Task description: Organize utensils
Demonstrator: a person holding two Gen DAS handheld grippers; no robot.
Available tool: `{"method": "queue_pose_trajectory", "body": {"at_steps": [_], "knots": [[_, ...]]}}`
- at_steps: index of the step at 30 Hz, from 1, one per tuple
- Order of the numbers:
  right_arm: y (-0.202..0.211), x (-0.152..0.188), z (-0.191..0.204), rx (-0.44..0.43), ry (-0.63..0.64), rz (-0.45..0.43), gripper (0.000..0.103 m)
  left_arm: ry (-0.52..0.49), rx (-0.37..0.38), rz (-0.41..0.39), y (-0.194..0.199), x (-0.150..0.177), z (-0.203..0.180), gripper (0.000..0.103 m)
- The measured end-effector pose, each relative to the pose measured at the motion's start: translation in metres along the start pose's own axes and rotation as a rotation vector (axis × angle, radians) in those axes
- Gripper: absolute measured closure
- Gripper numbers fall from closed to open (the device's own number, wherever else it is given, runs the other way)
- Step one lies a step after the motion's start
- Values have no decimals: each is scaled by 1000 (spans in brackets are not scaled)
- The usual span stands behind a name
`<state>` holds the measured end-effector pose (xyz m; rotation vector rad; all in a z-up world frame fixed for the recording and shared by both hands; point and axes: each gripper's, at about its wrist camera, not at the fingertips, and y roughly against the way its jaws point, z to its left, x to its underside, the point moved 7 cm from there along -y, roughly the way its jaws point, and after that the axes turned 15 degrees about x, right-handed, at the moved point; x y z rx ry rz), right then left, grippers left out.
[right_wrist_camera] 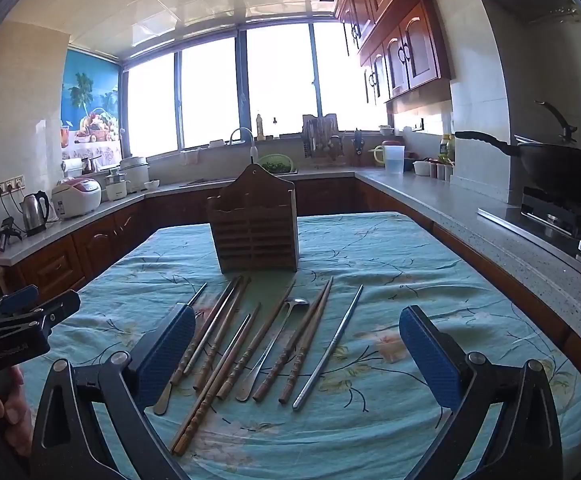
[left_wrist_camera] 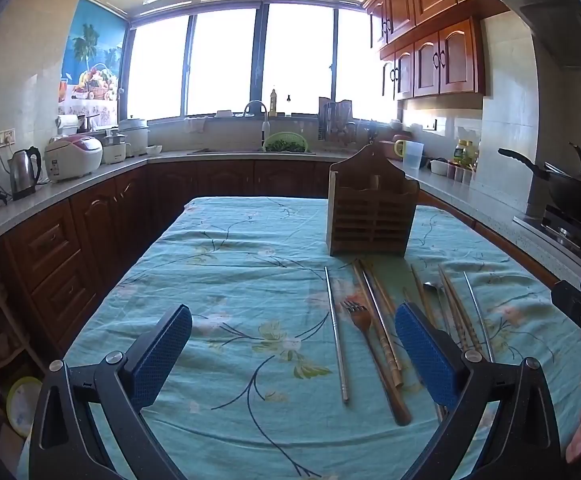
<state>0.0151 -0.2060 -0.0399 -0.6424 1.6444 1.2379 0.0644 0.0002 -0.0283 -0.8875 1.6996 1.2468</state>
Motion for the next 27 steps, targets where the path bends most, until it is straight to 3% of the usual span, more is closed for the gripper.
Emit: {"method": "queue_pose_trajectory", "body": {"at_steps": [27], "knots": [[0, -2, 0, -9, -3, 4, 0, -5, 8, -3, 1, 1, 0, 1]]}}
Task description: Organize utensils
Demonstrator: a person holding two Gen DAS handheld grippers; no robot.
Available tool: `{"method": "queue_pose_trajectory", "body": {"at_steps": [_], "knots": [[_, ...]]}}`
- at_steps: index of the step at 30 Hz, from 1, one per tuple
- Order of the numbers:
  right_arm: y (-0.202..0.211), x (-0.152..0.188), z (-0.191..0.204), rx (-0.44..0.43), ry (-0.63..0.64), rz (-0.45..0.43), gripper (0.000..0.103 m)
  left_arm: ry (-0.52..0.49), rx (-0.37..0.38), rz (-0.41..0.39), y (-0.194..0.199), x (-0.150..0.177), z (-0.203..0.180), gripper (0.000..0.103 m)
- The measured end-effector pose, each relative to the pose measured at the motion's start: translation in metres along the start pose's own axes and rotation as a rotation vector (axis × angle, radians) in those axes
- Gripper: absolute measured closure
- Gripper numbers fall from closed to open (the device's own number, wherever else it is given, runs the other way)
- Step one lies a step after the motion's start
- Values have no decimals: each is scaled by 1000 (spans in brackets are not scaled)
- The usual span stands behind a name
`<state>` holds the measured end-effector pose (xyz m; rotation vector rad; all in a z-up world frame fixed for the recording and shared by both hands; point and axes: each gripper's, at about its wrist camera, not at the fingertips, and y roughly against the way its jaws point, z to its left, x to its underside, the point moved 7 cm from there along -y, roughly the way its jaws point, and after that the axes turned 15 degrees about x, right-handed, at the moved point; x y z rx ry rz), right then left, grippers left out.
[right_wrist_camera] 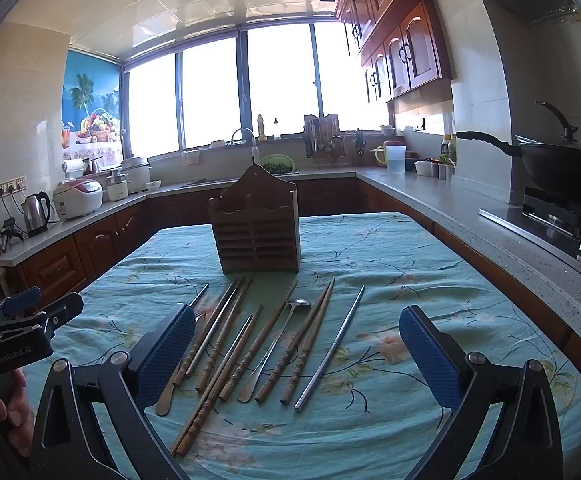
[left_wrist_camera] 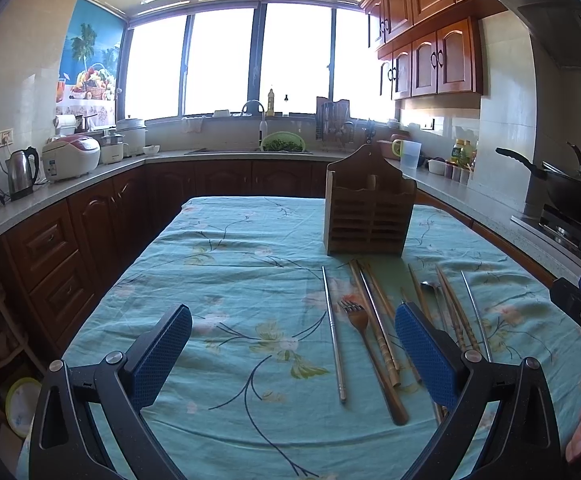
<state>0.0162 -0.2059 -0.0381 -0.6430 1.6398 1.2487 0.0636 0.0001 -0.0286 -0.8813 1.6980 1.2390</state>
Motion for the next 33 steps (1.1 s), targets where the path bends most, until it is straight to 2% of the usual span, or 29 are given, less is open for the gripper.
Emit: {"method": "queue_pose_trajectory", "body": {"at_steps": [16, 21, 23, 24, 26, 28, 30, 32, 33], "knots": [[-7, 4, 1, -8, 0, 21, 0, -11, 13, 17, -9, 1, 1, 1], [-14, 1, 2, -29, -2, 42, 0, -2, 26, 101, -22, 1, 10, 1], [-18, -1, 2, -39, -3, 53, 0, -37, -1, 216, -28, 5, 14, 1], [-21, -2, 2, -48, -7, 62, 0, -20, 5, 255, -31, 6, 16, 1], [-27, -4, 2, -69, -21, 82, 1, 11, 40, 274, -38, 2, 17, 1], [-35, -5, 2, -92, -38, 109, 1, 28, 66, 247, -46, -4, 18, 2], [-43, -7, 4, -117, -51, 137, 5, 0, 68, 250, -60, -10, 22, 10], [-54, -8, 6, -133, -51, 170, 14, 12, 98, 271, -71, -11, 22, 17], [-60, -8, 7, -146, -57, 193, 21, 16, 115, 294, -79, -11, 23, 26]]}}
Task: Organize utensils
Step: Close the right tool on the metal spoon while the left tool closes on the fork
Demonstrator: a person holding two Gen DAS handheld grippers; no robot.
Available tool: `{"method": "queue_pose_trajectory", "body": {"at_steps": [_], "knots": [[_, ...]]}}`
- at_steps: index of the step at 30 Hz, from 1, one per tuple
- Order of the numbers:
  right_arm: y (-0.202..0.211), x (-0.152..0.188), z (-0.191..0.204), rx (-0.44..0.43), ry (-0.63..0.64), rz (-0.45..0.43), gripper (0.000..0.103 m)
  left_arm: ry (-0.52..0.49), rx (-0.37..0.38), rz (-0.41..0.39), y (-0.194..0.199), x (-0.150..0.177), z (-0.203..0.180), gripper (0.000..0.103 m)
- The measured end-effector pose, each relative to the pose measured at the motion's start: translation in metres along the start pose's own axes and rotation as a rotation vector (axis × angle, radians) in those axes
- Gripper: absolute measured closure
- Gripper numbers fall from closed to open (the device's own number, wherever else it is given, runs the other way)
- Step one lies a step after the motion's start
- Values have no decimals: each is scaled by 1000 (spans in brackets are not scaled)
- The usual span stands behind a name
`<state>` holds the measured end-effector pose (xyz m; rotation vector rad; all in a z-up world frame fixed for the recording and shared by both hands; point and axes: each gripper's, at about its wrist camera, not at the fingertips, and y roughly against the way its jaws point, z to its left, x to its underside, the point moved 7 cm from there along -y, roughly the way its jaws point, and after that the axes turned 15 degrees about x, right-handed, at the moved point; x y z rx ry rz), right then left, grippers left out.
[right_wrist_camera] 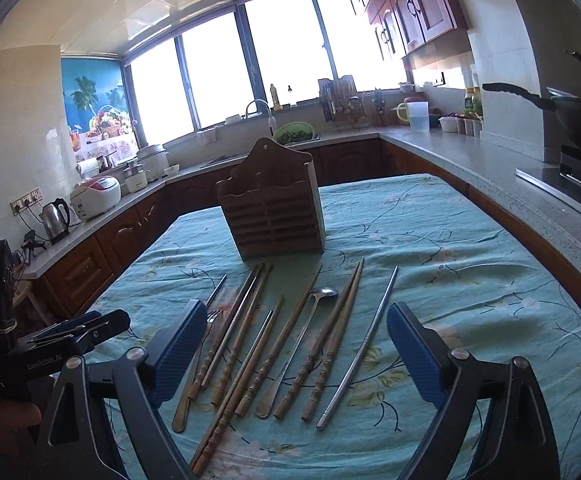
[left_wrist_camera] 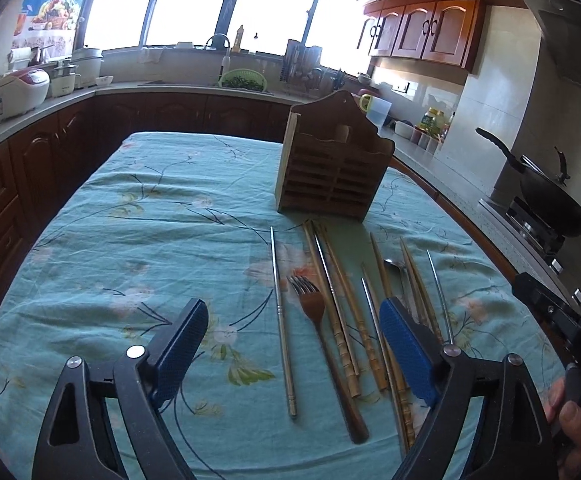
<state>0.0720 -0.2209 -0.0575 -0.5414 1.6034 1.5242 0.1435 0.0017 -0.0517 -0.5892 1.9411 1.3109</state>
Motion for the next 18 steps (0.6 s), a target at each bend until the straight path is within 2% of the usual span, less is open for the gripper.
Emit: {"method": "queue_pose_trajectory", "body": {"at_steps": [2, 3, 5, 7, 9, 11, 14, 18], "knots": [[-16, -1, 0, -32, -25, 64, 34, -6, 13, 39, -17, -5, 5, 34], [-24, 0, 1, -48, -40, 97, 37, 17, 33, 60, -23, -5, 6, 38], [-41, 2, 2, -64, -57, 162, 54, 50, 62, 104, -40, -8, 13, 43], [-55, 4, 3, -79, -69, 208, 61, 64, 74, 138, -56, -10, 17, 49], [-68, 5, 5, -90, -75, 241, 64, 84, 95, 171, -72, -9, 17, 59], [-80, 7, 7, -103, -84, 277, 66, 111, 119, 209, -87, -10, 20, 63], [-97, 11, 7, -112, -97, 334, 72, 144, 138, 241, -109, -15, 27, 64], [-116, 15, 8, -118, -110, 388, 74, 181, 162, 265, -129, -25, 32, 64]]}}
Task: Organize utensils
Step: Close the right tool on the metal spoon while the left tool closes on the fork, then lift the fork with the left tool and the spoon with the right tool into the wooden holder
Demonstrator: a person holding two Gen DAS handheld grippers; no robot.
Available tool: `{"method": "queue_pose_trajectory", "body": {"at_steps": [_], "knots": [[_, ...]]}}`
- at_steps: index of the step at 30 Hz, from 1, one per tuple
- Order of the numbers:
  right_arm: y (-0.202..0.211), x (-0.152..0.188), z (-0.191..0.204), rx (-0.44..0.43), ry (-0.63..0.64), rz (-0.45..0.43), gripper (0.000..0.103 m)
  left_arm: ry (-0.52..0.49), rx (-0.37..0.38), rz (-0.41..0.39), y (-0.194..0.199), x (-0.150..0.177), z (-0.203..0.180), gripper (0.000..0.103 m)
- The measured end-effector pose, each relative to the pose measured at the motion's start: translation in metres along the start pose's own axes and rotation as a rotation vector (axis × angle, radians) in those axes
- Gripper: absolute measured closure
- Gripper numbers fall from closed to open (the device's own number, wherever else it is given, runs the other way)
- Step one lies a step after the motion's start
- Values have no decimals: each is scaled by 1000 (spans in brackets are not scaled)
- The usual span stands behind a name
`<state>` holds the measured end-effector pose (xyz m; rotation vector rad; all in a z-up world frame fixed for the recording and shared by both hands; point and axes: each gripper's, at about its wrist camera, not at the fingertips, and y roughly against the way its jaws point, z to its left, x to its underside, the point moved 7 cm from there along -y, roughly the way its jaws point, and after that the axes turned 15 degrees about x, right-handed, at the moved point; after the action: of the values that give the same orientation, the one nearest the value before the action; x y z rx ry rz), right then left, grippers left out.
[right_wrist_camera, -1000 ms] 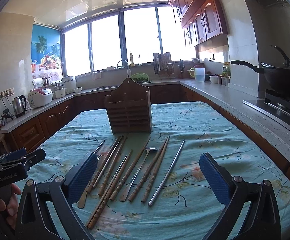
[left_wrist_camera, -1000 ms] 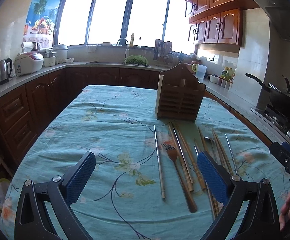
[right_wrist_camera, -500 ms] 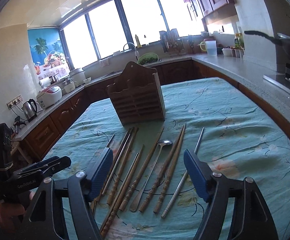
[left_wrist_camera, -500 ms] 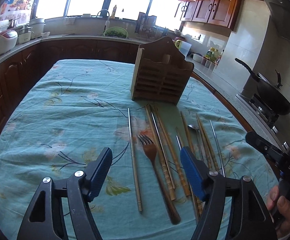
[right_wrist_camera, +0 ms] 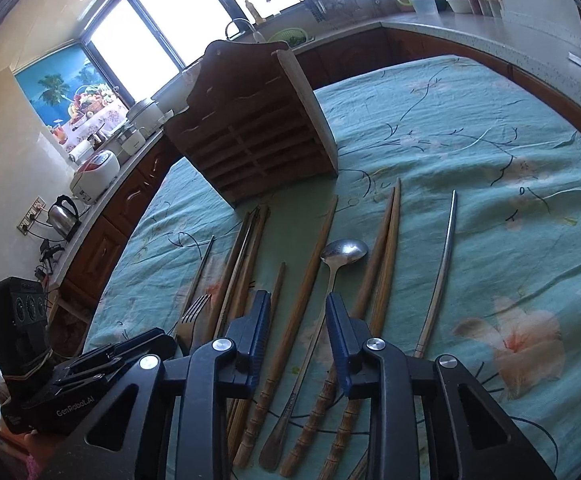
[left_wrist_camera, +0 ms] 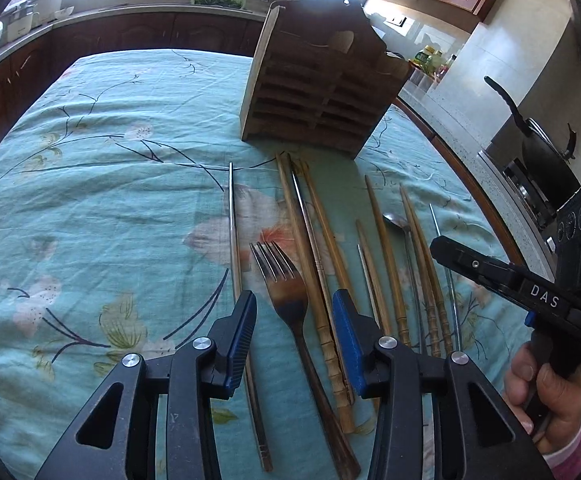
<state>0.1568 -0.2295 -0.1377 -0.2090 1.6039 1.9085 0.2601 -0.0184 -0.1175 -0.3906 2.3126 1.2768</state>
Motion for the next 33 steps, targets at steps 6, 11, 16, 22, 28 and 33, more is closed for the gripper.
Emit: {"method": "queue_pose_trajectory", "body": {"at_steps": [6, 11, 16, 22, 28, 33], "knots": [[-22, -4, -3, 13, -23, 62, 78, 27, 40, 47, -27, -23, 16, 67], [-36, -10, -8, 1, -50, 88, 82, 10, 60, 44, -40, -35, 13, 70], [-37, -14, -8, -37, -69, 91, 100, 28, 108, 30, -51, -46, 17, 80], [-10, -20, -3, -73, -55, 28, 101, 45, 155, -18, -39, -30, 13, 102], [21, -28, 0, -94, -46, -30, 101, 33, 186, -102, -9, -29, 0, 102], [46, -39, 4, -95, -30, -95, 101, 8, 220, -191, 20, -36, -17, 102]]}}
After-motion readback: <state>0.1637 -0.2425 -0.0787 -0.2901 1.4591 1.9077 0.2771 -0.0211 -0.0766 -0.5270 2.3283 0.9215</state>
